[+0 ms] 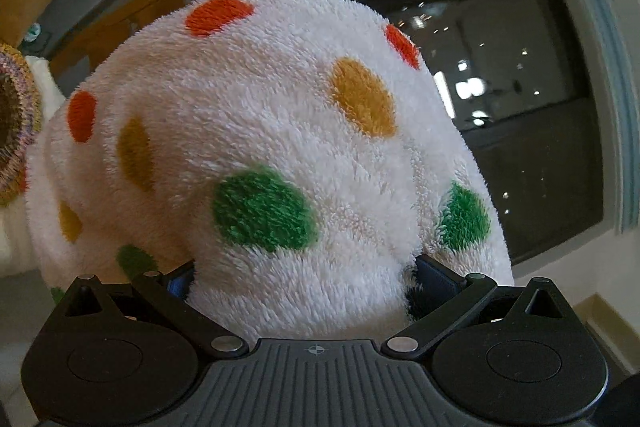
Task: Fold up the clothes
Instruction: 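Lift the blanket bundle with both tools and carry it toward the wooden chair, then lower the bundle onto the chair seat cushion with both tools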
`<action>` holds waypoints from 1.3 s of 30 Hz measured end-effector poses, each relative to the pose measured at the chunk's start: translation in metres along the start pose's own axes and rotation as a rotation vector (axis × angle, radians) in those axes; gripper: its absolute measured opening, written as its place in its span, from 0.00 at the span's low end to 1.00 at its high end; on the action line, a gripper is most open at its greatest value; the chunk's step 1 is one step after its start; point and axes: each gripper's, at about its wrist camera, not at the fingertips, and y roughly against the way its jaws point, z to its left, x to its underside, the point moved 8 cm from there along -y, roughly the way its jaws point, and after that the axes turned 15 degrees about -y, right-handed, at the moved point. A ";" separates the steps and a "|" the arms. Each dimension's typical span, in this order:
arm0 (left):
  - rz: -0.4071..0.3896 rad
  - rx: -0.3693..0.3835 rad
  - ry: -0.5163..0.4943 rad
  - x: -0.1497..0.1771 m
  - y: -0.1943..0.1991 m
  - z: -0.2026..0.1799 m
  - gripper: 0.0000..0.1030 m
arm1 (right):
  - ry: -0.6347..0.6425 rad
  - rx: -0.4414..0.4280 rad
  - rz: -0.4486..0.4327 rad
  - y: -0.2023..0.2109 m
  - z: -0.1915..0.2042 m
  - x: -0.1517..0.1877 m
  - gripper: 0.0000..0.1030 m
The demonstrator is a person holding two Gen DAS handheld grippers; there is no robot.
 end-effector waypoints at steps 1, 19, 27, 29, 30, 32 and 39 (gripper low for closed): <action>0.015 0.002 0.015 -0.013 -0.001 0.020 1.00 | -0.013 0.008 -0.023 -0.016 -0.005 -0.008 1.00; 0.164 -0.130 0.224 -0.090 0.014 0.360 1.00 | -0.089 0.296 -0.135 -0.252 -0.139 -0.110 1.00; 0.196 -0.312 0.249 -0.068 0.065 0.429 1.00 | -0.016 0.488 0.010 -0.333 -0.214 -0.136 1.00; 0.203 -0.359 0.243 -0.066 0.079 0.434 1.00 | 0.030 0.573 0.048 -0.340 -0.222 -0.139 1.00; 0.207 -0.371 0.226 -0.069 0.082 0.430 1.00 | 0.052 0.611 0.065 -0.343 -0.225 -0.141 1.00; 0.209 -0.394 0.193 -0.080 0.083 0.419 1.00 | 0.094 0.663 0.080 -0.346 -0.225 -0.146 1.00; 0.196 -0.487 0.006 -0.113 0.096 0.369 0.99 | 0.254 0.828 0.070 -0.349 -0.201 -0.155 1.00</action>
